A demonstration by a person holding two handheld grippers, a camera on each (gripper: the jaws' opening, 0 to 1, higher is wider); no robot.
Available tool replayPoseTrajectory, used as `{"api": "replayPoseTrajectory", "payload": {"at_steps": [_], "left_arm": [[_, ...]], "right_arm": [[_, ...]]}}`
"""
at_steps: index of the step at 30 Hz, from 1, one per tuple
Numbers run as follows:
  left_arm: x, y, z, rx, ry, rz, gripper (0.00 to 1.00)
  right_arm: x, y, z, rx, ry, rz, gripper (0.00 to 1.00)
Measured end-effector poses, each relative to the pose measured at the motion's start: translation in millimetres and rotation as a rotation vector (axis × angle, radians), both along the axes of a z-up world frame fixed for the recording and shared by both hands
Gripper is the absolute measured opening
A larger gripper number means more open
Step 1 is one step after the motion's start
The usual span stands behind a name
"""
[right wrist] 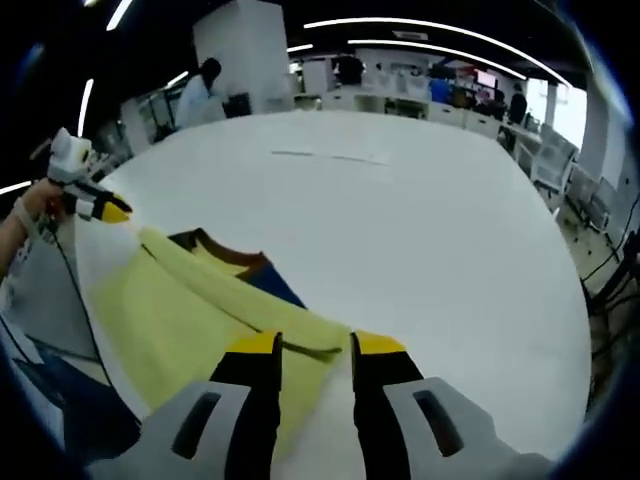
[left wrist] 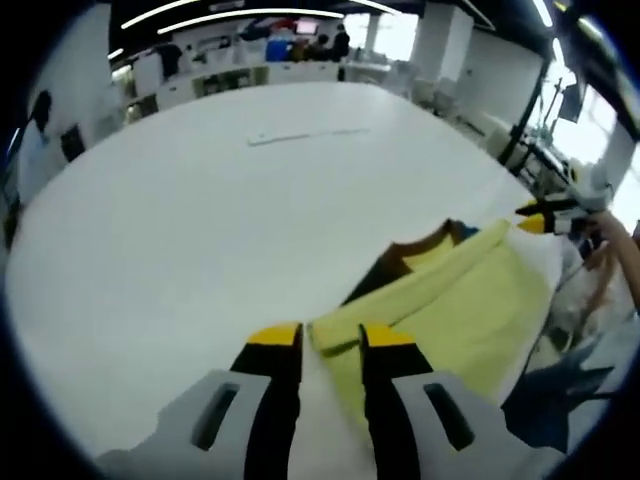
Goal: Fold the garment on the visible template until the final outline fits inside the template.
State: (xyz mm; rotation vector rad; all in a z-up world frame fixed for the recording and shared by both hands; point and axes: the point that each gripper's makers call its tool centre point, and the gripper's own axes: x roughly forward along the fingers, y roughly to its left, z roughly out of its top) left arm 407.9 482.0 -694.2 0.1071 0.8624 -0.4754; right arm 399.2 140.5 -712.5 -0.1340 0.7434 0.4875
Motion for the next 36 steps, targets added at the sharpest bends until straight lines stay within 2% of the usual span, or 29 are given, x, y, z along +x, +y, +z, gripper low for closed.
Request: {"api": "replayPoseTrajectory", "payload": {"at_steps": [4,10,14,19,24,28,36], "left_arm": [[-6.5,-1.9,3.9,0.003,0.004,-0.028,0.24],[-13.0,0.5,9.1,0.029,-0.005,-0.044,0.35],[-18.6,2.0,8.9,0.070,-0.010,-0.071,0.47],[-23.4,-0.2,11.1,0.059,-0.019,-0.082,0.50],[-29.3,-1.0,15.3,0.078,-0.032,-0.110,0.60],[-32.7,-5.6,21.0,0.068,-0.043,-0.127,0.64],[-39.5,-7.9,24.2,0.084,-0.046,-0.158,0.73]], "right_arm": [[-4.4,2.3,3.6,0.005,-0.006,0.008,0.30],[-10.3,5.3,10.5,-0.021,-0.020,0.035,0.37],[-14.4,7.9,14.1,-0.039,-0.029,0.053,0.43],[-20.5,13.8,17.4,-0.037,-0.029,0.076,0.51],[-25.8,15.7,21.6,-0.051,-0.037,0.091,0.57],[-28.1,16.4,23.9,-0.063,-0.049,0.099,0.67],[-35.6,18.3,28.6,-0.060,-0.051,0.118,0.76]]}}
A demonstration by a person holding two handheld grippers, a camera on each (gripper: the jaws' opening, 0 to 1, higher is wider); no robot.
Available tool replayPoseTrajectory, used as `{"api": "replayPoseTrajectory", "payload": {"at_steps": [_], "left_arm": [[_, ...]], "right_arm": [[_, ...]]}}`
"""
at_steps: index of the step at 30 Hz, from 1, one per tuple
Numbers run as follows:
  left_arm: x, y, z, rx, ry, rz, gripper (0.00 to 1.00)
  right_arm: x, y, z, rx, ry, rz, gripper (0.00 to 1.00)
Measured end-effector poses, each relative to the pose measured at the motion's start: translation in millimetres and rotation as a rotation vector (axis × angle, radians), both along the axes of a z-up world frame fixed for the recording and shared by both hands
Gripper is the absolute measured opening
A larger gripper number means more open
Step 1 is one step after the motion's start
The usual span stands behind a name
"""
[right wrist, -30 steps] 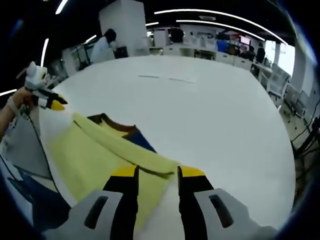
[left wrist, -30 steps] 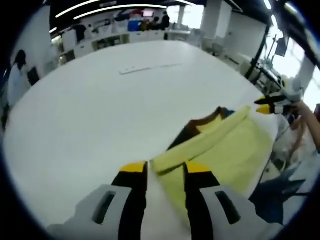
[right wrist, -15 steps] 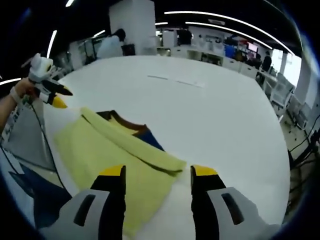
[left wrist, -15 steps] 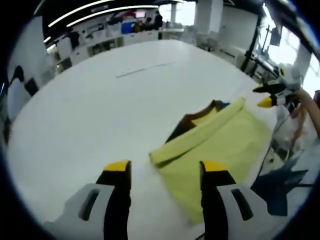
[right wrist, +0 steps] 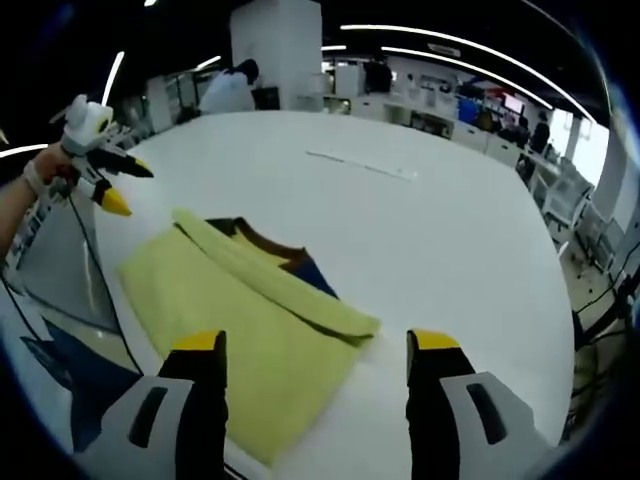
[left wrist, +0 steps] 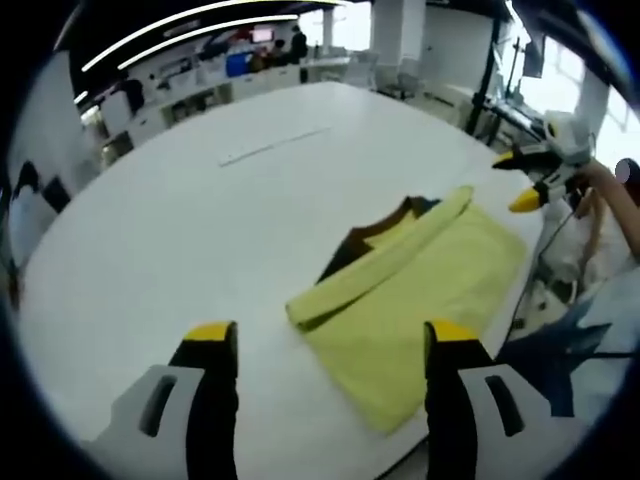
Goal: Fold the garment on the visible template until the final outline fits inside the template.
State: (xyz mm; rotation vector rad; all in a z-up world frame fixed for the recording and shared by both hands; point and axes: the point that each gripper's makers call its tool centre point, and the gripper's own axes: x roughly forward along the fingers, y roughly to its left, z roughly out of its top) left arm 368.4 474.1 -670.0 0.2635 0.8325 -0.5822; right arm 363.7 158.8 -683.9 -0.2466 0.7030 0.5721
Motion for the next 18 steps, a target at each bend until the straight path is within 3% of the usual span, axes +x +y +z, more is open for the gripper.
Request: {"api": "replayPoseTrajectory", "payload": {"at_steps": [3,8,13,18], "left_arm": [[-3.7,-2.3,1.9,0.008,-0.002,-0.014,0.76],[-7.7,-6.1,4.9,0.011,-0.012,-0.036,0.84],[-10.8,-8.2,7.7,0.007,-0.020,-0.047,0.92],[-16.4,-8.8,6.2,0.014,-0.007,-0.062,0.96]], "right_arm": [[0.4,-1.7,2.4,-0.007,-0.017,-0.001,0.84],[-4.6,-1.9,5.7,-0.007,-0.017,0.005,0.86],[-9.3,0.7,9.8,-0.013,-0.033,0.018,0.96],[-12.0,1.7,12.4,-0.013,-0.039,0.020,1.00]]}}
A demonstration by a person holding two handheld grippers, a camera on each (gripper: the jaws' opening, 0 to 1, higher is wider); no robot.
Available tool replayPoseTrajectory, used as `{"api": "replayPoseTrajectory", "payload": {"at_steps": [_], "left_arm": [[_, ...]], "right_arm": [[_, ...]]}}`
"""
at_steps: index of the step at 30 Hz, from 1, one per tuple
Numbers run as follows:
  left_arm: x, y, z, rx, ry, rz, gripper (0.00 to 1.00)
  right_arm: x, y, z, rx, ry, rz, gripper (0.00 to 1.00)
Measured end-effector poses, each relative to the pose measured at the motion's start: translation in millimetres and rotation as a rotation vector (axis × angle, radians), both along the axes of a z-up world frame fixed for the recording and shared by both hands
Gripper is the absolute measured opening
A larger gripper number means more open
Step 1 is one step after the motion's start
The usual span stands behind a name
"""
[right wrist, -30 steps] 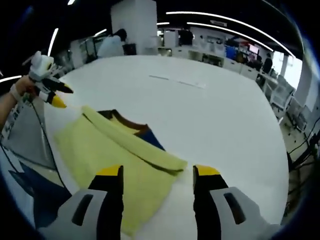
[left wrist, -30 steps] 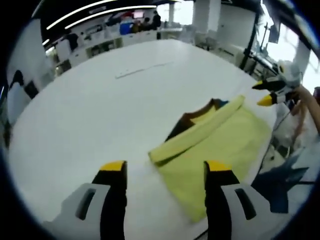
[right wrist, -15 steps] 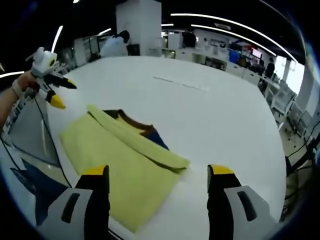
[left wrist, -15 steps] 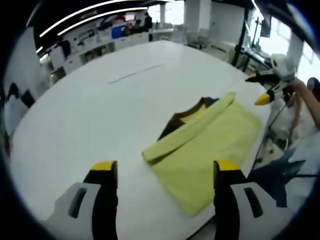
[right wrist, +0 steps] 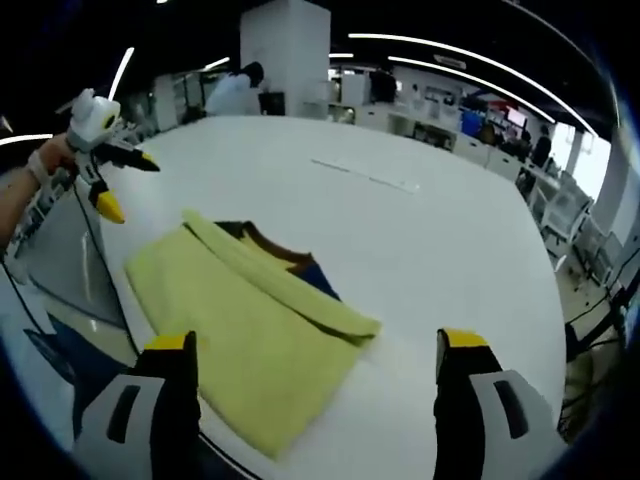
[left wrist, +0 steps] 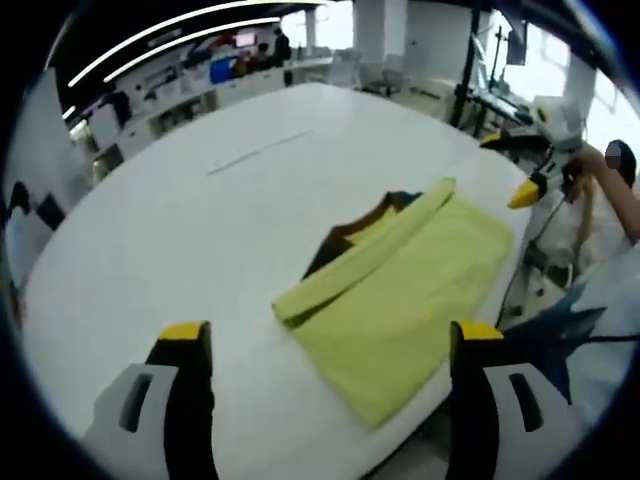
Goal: Fold the garment on the visible template until the final outline fits inside the template.
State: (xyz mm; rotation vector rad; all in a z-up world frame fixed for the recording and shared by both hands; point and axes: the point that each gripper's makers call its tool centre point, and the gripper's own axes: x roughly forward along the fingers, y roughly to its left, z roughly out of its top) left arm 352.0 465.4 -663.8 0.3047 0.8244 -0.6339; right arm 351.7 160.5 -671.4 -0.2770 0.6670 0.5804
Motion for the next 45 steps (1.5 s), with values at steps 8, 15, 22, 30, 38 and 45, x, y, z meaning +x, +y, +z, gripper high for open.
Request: {"api": "replayPoseTrajectory", "payload": {"at_steps": [8,15,22,30,38,45], "left_arm": [[-6.6,-0.2,1.1,-0.006,0.006,-0.016,0.99],[-11.4,3.5,1.9,-0.006,0.002,-0.003,0.99],[-16.7,2.9,11.3,-0.046,-0.023,0.006,0.99],[-25.1,2.7,10.4,-0.040,-0.017,-0.006,0.99],[-35.0,3.9,5.5,-0.057,-0.004,0.001,0.99],[-36.9,5.5,6.4,-0.075,-0.012,0.010,0.95]], "right_arm": [[-5.9,-1.1,3.9,0.002,-0.007,-0.001,1.00],[-9.4,0.0,5.7,0.003,-0.018,0.009,1.00],[-14.4,0.9,6.3,0.006,-0.018,0.018,1.00],[-19.2,1.1,6.4,0.018,-0.017,0.016,1.00],[-25.0,-3.2,3.2,0.021,-0.011,0.001,1.00],[-27.5,-8.5,2.6,0.019,-0.016,-0.021,1.00]]}}
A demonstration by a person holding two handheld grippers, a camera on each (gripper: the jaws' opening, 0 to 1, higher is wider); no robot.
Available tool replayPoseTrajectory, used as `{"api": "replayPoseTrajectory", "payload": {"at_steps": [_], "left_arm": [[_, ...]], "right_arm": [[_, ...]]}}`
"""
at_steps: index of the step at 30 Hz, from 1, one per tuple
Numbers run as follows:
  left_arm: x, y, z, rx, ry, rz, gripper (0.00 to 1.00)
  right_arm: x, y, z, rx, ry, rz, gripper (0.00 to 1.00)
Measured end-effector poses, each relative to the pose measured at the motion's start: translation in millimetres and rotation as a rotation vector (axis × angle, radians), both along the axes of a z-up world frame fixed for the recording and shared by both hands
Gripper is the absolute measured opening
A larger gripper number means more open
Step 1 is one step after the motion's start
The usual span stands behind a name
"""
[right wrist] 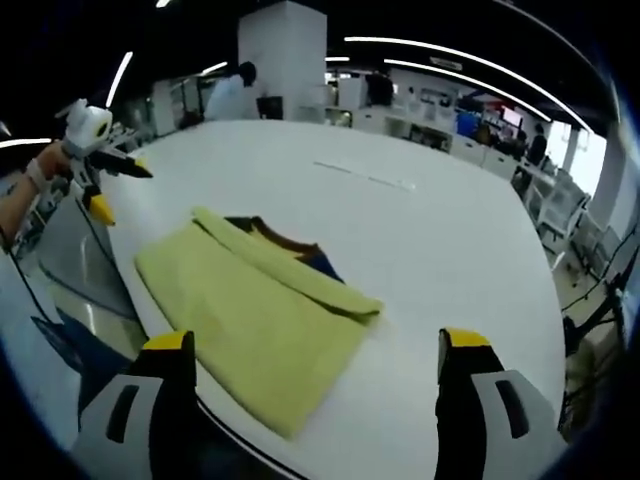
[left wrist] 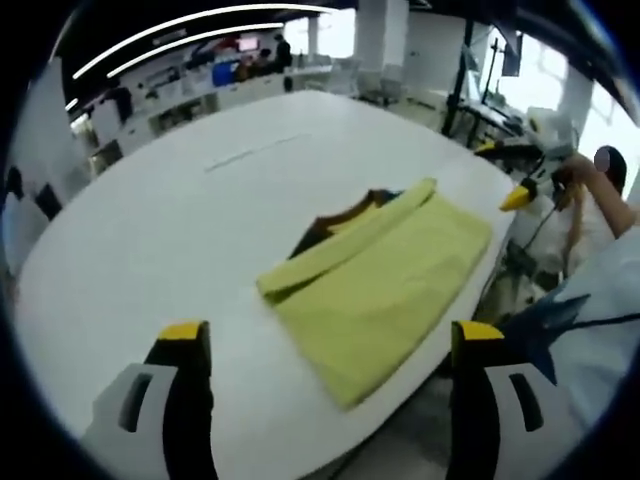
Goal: Fold the garment on the visible template until the final outline fits inside the template.
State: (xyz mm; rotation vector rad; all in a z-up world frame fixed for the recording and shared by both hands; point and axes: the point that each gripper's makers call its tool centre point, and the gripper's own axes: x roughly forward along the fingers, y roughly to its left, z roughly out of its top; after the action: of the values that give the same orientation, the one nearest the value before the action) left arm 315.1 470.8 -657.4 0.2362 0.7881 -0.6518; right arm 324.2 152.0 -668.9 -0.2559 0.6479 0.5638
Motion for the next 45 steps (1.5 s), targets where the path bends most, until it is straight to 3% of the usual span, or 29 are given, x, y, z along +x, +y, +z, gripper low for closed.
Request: {"api": "replayPoseTrajectory", "payload": {"at_steps": [22,31,38,42,45], "left_arm": [[-13.3,8.8,-23.4,-0.032,0.074,0.043,0.93],[-22.3,6.4,-35.9,-0.065,0.118,0.055,0.87],[-30.2,0.3,-44.6,-0.105,0.154,0.053,0.80],[-33.1,0.7,-51.4,-0.102,0.173,0.060,0.78],[-38.9,0.3,-57.8,-0.100,0.211,0.055,0.70]], "right_arm": [[-11.2,-8.2,-20.2,0.025,0.046,-0.042,1.00],[-17.4,-7.5,-35.0,0.042,0.076,-0.057,0.99],[-23.6,-10.3,-46.8,0.064,0.100,-0.083,0.92],[-32.3,-7.6,-56.8,0.094,0.136,-0.086,0.83],[-36.3,-6.8,-62.4,0.112,0.148,-0.098,0.78]]}}
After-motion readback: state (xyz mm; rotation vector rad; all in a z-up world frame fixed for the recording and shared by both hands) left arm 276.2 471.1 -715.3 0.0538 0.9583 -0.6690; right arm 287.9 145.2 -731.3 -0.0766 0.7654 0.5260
